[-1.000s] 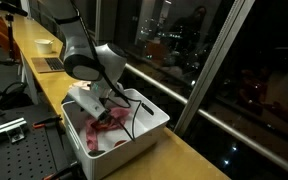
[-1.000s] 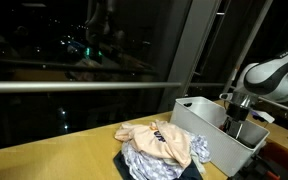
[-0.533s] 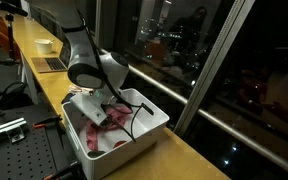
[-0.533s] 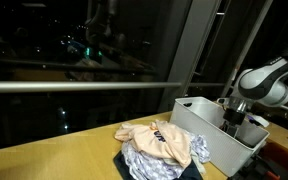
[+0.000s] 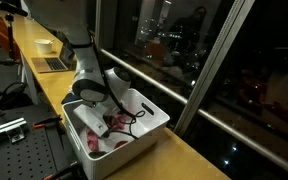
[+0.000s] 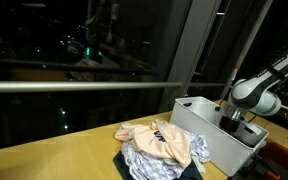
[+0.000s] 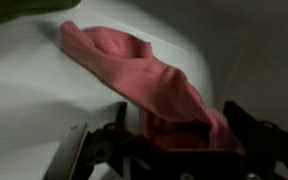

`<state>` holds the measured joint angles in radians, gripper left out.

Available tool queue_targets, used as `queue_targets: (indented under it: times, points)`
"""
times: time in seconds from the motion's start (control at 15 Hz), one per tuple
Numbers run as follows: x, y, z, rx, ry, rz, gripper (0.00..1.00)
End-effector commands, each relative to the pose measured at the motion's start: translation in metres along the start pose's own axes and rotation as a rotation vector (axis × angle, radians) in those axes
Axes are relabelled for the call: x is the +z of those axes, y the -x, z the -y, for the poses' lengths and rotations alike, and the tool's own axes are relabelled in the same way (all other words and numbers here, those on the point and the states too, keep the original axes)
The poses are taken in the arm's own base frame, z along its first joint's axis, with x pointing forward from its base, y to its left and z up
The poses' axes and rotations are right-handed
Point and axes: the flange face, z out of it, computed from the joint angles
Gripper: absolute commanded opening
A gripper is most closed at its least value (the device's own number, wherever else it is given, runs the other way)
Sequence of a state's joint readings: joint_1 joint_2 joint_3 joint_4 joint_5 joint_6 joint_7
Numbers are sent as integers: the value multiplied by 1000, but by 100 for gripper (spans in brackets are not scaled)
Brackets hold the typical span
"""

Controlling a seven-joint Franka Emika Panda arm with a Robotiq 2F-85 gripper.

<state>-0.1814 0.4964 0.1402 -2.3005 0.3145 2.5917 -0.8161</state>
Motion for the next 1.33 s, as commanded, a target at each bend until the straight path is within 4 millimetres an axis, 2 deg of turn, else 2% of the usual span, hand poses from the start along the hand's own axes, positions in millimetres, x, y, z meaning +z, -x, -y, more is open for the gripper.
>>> queue_targets:
  times: [0.0, 0.27, 0.47, 0.6, 0.73, 0.87, 1.0, 1.13, 1.27]
  points:
    - [-6, -9, -9, -3, 1, -19, 66]
    - [-25, 1, -14, 13, 10, -32, 35]
    - [-48, 12, -19, 35, 22, -48, 12]
    - [-65, 20, -21, 48, 33, -58, 0]
    - [-87, 27, -21, 58, 45, -73, 0]
    - [-122, 33, -15, 63, 69, -87, 1]
    - [-167, 30, 1, 46, 107, -109, 1]
    - [-208, 19, 21, 11, 166, -131, 1]
    - [-247, 4, 52, -36, 253, -129, 1]
